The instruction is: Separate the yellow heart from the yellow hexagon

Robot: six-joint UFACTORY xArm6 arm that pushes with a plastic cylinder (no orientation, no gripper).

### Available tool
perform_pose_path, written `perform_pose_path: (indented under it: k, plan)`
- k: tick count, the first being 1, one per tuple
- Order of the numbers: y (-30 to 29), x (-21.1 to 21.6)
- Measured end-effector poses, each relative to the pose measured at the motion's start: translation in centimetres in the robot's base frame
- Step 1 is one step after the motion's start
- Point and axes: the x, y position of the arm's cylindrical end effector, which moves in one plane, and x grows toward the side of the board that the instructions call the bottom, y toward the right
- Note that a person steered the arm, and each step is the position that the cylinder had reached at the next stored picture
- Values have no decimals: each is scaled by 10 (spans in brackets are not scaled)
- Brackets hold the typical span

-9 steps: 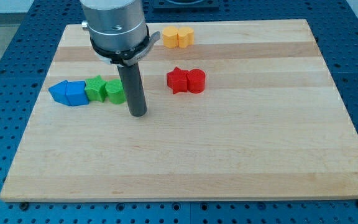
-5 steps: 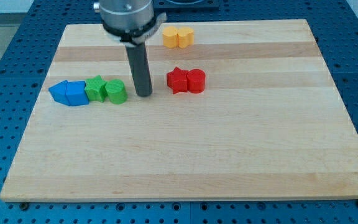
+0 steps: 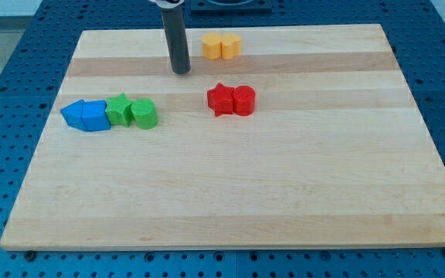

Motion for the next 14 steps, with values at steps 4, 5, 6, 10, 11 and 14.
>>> perform_pose_path:
  k: [4,5,6,10,11,14]
  plan:
    - [66,-42]
    - [67,-24]
    - [52,-18]
    - [77,-106]
    - [85,-90]
    - [132,-23]
